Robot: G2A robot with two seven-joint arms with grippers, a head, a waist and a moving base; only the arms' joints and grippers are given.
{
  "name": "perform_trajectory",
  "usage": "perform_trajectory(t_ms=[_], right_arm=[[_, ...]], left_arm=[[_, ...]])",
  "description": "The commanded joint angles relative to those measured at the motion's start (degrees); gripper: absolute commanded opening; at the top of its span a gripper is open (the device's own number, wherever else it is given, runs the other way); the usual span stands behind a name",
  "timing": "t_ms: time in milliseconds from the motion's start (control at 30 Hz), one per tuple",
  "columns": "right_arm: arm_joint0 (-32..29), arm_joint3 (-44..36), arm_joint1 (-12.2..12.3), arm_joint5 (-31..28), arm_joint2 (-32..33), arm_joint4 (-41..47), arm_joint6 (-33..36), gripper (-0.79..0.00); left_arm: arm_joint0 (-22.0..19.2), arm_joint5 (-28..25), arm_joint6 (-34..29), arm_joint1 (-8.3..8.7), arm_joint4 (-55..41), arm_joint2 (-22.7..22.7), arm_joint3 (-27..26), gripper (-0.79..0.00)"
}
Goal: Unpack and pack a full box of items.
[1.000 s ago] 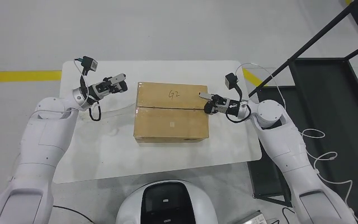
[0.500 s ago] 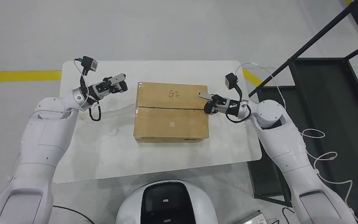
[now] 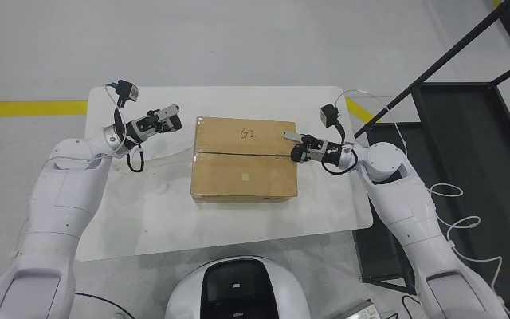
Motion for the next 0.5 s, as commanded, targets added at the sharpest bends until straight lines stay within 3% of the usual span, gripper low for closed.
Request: perform_trajectory(t_ms=[0,233,467], right_arm=[[0.00,0.00,0.00,0.00,0.00,0.00,0.00,0.000],[0.00,0.00,0.00,0.00,0.00,0.00,0.00,0.000],[0.00,0.00,0.00,0.00,0.00,0.00,0.00,0.000]], left_arm=[[0.31,0.22,0.30,0.02,-0.03,-0.04,0.05,0.000],[9.04,3.02,-2.15,1.74,-4.50,-4.32,-3.28,0.000],[18.61,4.27,-5.22,3.88,-10.31,-11.34,-6.92,0.000]])
